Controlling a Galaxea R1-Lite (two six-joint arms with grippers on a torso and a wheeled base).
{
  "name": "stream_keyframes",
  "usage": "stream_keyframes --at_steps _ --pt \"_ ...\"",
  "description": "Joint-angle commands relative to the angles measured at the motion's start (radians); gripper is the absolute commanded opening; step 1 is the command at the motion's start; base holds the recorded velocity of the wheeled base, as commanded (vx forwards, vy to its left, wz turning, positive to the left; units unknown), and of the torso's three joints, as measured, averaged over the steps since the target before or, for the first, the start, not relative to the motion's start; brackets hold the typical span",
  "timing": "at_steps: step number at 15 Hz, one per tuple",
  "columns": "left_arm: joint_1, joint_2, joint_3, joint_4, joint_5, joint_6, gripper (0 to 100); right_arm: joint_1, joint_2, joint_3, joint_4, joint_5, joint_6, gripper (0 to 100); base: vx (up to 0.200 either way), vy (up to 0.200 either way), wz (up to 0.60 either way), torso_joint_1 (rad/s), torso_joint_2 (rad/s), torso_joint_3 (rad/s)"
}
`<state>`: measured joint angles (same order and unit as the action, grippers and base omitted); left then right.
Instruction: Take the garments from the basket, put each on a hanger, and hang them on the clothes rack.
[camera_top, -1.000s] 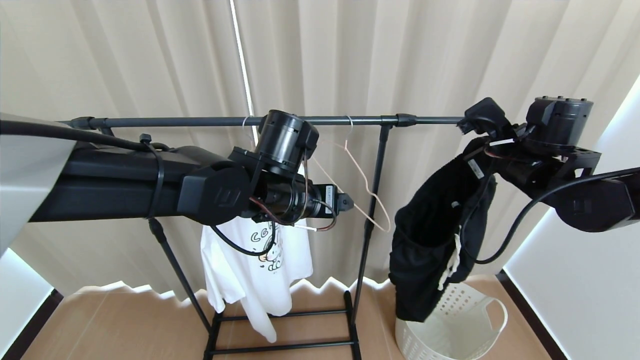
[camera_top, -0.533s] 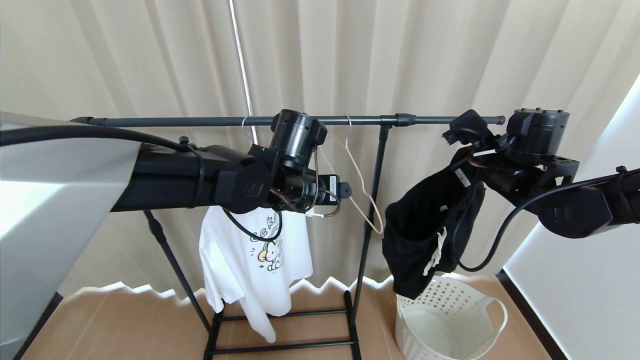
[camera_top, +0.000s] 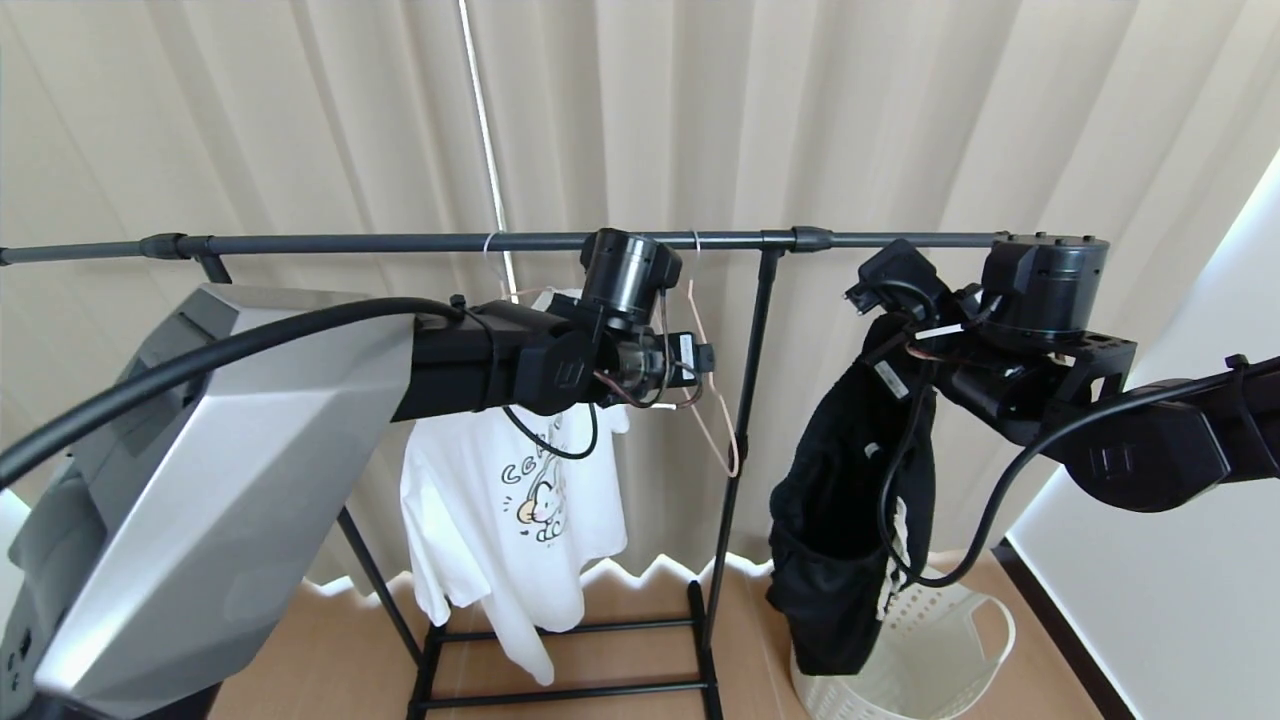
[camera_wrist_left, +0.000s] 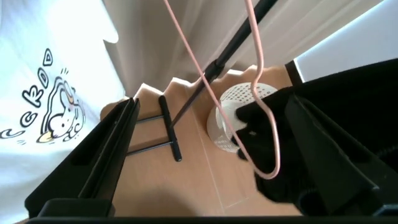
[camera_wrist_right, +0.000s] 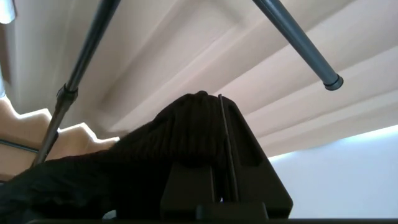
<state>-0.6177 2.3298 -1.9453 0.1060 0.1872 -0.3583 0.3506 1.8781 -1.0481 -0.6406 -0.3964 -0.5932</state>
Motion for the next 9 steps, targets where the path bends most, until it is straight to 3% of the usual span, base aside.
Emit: stream_keyframes --at_steps 1,9 --pt "0.003 0.054 -0.055 -0.002 -0.002 -0.001 100 0.001 0.003 -0.001 -0.001 -0.001 0.0 0 0.0 0.0 0.0 0.0 0.0 0.0" --pt "0.001 0.132 -0.055 -0.144 0.008 0.096 100 -0.001 0.006 -0.004 -0.001 -0.001 0.0 0 0.0 0.0 0.0 0.0 0.0 0.0"
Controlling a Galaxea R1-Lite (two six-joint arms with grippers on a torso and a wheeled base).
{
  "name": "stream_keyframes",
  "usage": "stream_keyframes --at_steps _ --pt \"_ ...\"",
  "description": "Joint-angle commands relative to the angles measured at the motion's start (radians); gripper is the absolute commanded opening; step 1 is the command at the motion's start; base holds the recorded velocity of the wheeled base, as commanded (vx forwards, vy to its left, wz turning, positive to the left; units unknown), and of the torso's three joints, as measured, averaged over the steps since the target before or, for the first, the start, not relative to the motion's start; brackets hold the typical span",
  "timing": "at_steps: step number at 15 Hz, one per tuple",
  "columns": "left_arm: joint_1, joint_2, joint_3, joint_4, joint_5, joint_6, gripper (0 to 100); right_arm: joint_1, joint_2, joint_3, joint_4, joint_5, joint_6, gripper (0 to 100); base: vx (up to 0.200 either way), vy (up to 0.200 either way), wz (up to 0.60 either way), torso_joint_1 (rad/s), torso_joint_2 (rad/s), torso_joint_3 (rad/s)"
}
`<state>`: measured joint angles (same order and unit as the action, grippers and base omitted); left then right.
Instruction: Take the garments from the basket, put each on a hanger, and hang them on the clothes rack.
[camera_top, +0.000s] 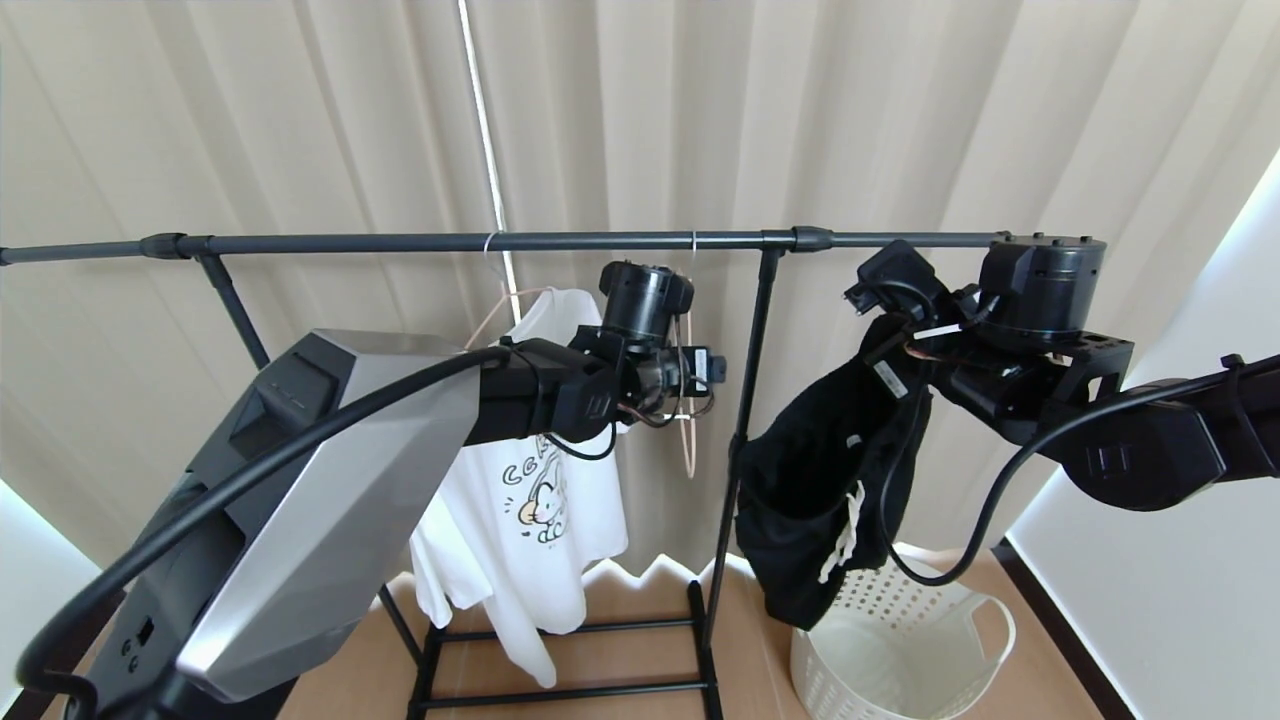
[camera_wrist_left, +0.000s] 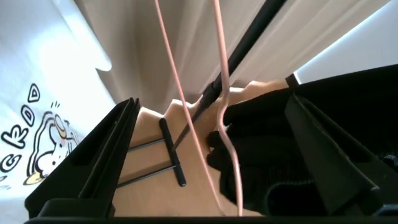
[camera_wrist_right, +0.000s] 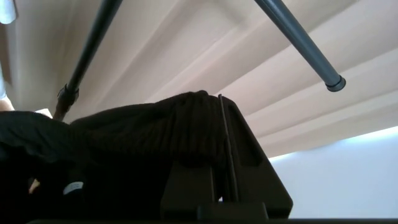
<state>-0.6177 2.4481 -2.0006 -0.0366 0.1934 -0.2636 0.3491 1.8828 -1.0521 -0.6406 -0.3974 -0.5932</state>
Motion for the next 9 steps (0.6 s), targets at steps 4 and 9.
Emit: stream_keyframes --at_steps 4,9 --pt "0.003 0.02 0.001 -0.002 0.08 0.127 100 0.001 0.001 0.0 -0.001 0.0 0.0 0 0.0 0.0 0.0 0.0 0.0 0.0" --pt "0.004 0.055 0.001 -0.022 0.141 0.218 100 0.001 0.001 0.001 -0.001 -0.001 0.0 0 0.0 0.0 0.0 0.0 0.0 0.0"
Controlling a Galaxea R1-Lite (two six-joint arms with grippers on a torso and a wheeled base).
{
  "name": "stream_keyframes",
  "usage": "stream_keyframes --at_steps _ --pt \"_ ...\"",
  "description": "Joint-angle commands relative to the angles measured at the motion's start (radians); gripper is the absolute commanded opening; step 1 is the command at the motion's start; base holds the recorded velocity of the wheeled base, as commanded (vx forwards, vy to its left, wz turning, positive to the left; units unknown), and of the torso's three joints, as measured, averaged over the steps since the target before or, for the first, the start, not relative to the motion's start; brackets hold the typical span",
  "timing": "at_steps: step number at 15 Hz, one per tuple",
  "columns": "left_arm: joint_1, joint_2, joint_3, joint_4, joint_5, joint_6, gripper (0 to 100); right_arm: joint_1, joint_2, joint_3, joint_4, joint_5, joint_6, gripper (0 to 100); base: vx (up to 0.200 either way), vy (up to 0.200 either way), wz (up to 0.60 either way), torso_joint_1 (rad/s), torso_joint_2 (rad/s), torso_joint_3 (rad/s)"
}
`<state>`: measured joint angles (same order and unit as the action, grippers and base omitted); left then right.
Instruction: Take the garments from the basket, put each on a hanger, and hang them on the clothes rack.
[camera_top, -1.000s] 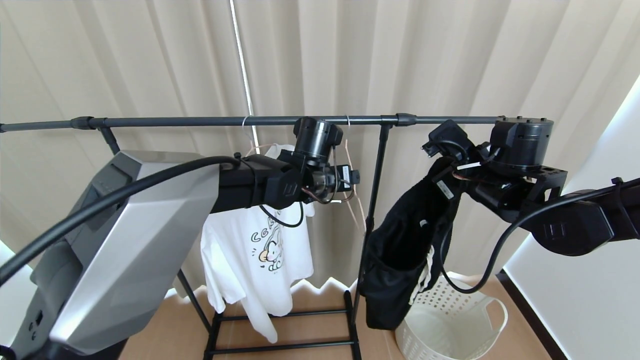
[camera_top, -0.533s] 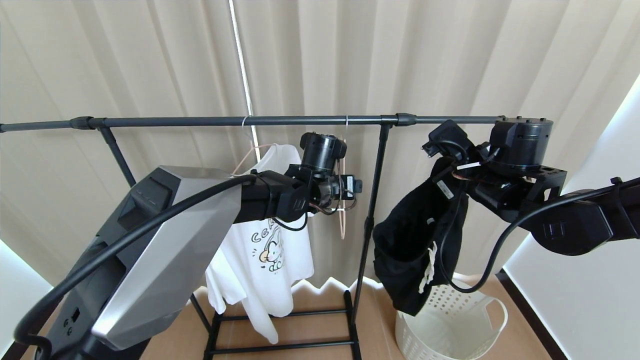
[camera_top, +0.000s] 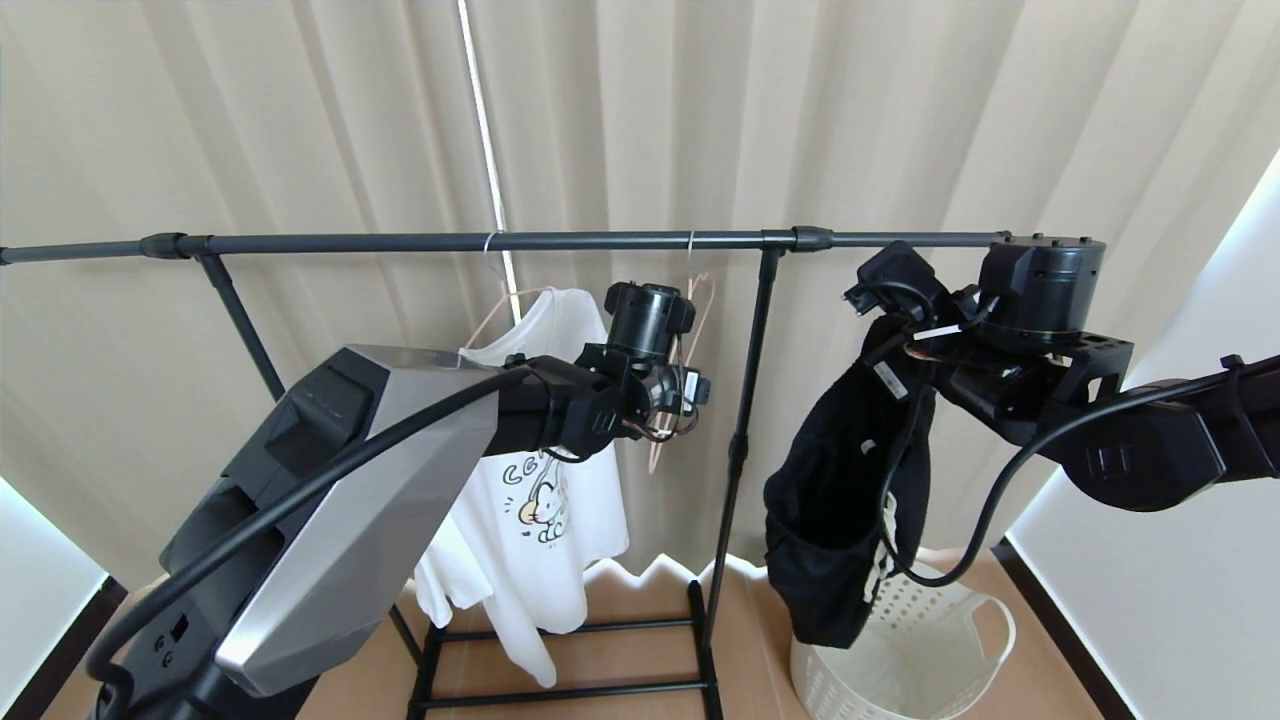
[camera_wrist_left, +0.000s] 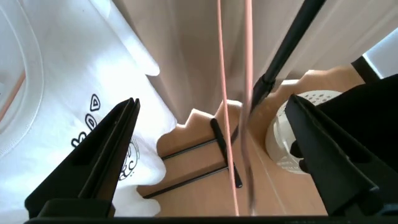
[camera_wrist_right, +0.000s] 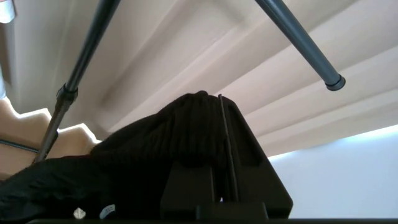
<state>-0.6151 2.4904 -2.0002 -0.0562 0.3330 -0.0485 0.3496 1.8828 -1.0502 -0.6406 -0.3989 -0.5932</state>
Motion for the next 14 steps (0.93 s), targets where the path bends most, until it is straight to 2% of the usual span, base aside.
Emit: stream_keyframes --at_steps 1,8,9,14 --pt "0.006 0.018 0.0 -0.01 0.001 0.009 100 0.0 -0.001 -0.001 -0.001 0.0 0.0 0 0.0 0.0 0.0 0.0 0.0 0.0" --pt "0.025 0.044 0.0 -0.063 -0.008 0.041 100 0.0 0.001 -0.001 -0.001 0.0 0.0 0 0.0 0.0 0.0 0.0 0.0 0.0" --pt "0.025 0.044 0.0 -0.063 -0.008 0.041 0 0.0 0.001 -0.001 -0.001 0.0 0.0 0 0.0 0.0 0.0 0.0 0.0 0.0" --pt "0.025 0.039 0.0 -0.067 -0.006 0.041 0 0.0 0.001 0.001 -0.001 0.0 0.0 0 0.0 0.0 0.0 0.0 0.0 0.0"
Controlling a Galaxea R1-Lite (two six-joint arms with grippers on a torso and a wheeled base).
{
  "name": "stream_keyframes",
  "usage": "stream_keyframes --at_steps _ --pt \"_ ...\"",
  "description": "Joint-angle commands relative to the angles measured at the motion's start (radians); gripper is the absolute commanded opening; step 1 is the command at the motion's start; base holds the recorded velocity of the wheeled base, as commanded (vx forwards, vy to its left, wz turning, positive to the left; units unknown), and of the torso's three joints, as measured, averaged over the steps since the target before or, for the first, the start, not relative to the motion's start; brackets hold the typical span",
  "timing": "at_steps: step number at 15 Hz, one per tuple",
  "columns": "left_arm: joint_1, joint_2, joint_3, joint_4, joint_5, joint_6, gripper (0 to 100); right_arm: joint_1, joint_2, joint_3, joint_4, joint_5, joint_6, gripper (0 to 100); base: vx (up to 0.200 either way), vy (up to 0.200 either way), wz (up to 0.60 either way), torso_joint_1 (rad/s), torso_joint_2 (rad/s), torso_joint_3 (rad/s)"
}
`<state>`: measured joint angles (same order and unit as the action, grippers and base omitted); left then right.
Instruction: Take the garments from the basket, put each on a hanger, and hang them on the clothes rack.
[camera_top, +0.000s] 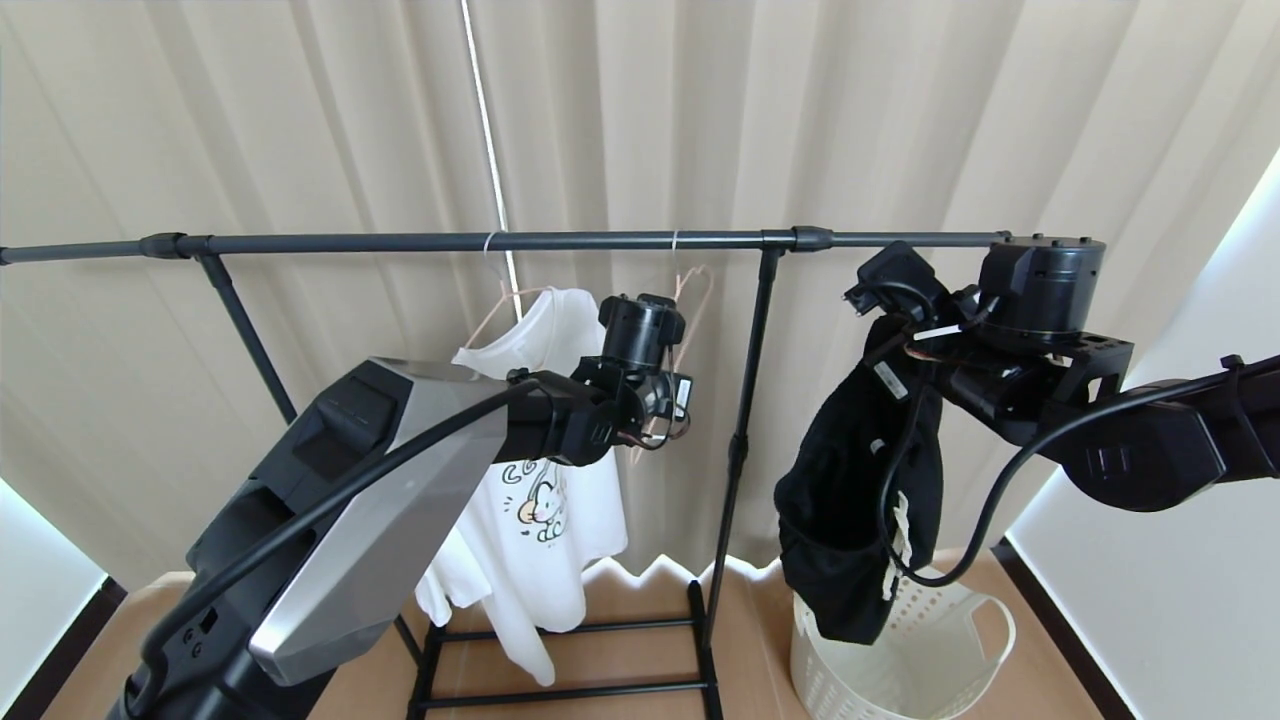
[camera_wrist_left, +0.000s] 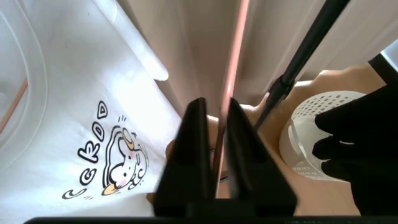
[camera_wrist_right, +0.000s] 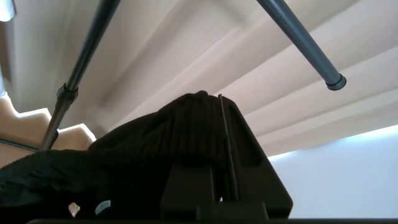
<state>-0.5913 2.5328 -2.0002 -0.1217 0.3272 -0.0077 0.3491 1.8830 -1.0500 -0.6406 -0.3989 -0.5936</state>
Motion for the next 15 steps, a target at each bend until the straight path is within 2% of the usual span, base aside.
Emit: stream_keyframes --at_steps 1,10,13,15 --pt "0.001 -0.005 0.0 -0.001 0.0 0.0 0 0.001 0.001 0.001 -0.001 0.0 0.0 0 0.0 0.0 0.0 0.0 0.0 0.0" --pt "-0.012 -0.089 0.001 -0.01 0.023 -0.031 0 0.001 0.001 -0.001 -0.001 0.0 0.0 0 0.0 0.0 0.0 0.0 0.0 0.0" --pt "-0.021 -0.15 0.097 -0.016 0.029 -0.032 0 0.001 0.001 -0.001 -0.001 0.0 0.0 0 0.0 0.0 0.0 0.0 0.0 0.0" --pt "-0.021 -0.161 0.118 -0.016 0.029 -0.041 0 0.001 0.001 -0.001 -0.001 0.0 0.0 0 0.0 0.0 0.0 0.0 0.0 0.0"
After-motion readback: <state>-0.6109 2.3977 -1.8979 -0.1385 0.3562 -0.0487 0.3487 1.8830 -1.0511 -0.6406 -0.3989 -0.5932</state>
